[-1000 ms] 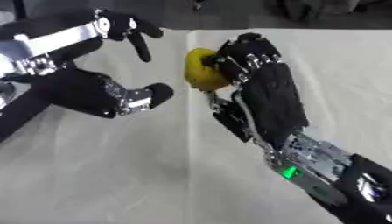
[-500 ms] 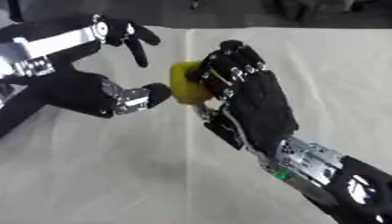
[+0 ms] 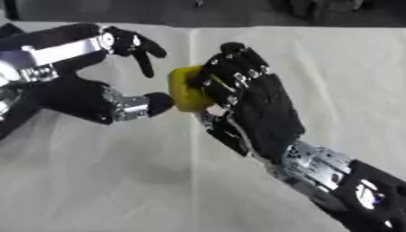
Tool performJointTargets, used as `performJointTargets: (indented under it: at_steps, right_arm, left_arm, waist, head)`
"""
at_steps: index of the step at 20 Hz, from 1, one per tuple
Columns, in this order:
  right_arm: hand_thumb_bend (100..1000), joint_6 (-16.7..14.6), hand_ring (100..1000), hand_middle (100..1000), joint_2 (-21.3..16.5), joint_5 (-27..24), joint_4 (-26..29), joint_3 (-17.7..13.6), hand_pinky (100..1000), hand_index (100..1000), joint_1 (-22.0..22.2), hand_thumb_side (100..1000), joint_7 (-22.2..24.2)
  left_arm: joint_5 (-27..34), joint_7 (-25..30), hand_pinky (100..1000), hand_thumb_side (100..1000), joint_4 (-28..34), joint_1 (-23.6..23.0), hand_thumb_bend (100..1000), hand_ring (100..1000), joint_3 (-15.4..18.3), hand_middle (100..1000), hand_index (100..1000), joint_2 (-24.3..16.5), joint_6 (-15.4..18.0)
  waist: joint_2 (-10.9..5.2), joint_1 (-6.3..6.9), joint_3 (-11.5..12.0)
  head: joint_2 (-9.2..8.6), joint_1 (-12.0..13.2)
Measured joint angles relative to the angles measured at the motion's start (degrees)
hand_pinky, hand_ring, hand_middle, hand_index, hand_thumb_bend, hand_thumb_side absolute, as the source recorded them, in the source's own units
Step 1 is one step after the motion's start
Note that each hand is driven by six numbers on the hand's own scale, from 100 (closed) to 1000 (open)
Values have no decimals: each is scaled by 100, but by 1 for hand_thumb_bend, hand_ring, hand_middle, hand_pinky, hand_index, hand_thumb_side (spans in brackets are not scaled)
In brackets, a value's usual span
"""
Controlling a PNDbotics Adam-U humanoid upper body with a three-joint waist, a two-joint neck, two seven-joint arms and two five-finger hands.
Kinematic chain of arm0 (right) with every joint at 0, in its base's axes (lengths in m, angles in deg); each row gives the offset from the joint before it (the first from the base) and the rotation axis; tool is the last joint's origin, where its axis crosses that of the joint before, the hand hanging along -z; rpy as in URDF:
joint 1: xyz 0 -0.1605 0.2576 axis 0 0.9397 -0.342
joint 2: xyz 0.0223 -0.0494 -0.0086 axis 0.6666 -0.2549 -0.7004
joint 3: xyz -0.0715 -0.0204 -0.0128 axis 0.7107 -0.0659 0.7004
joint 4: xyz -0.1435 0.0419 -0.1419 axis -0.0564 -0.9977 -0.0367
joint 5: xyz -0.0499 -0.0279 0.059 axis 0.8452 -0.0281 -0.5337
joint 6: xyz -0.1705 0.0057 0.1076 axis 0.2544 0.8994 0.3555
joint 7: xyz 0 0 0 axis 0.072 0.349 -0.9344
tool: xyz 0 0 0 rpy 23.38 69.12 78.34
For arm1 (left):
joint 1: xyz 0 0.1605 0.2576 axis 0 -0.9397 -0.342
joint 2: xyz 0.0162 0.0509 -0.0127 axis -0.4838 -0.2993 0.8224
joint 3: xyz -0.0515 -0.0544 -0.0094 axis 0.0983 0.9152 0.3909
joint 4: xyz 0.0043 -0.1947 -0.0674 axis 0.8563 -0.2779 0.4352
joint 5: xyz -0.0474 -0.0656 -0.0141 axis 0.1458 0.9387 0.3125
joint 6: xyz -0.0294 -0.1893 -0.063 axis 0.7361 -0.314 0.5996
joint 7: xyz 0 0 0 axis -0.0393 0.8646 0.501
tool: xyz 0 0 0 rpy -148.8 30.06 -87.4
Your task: Pick up the objects with one hand, pass them to the other hand, and then place them into the box on the other side of the table.
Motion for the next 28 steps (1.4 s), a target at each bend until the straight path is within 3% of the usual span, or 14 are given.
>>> performJointTargets:
  at_steps: [6,10,16,28]
  right_arm:
    - [191,-133,583,485,0,34,0,4,712,545,-2,100,-10]
    - [190,-253,582,484,0,118,0,5,713,545,-24,100,2]
    - [193,-320,582,483,0,160,0,7,716,544,-27,100,-24]
    - [197,-478,589,485,0,275,0,37,746,547,-59,100,-30]
  left_arm:
    - [-211,509,1000,617,-217,-7,495,1000,-75,674,889,20,558]
    - [-497,501,1000,586,-493,-3,488,1000,-108,664,900,155,765]
    - [-633,26,1000,579,-780,8,464,1000,-106,648,893,327,778]
    - [-121,-540,1000,604,-851,24,443,1000,-222,624,882,443,795]
  waist:
    - [0,-2,-17]
    - [0,-3,-26]
    - [1,0,-41]
    - [19,-12,-39]
  head:
    - [1,0]
    - [1,1]
    - [2,-2]
    - [3,-35]
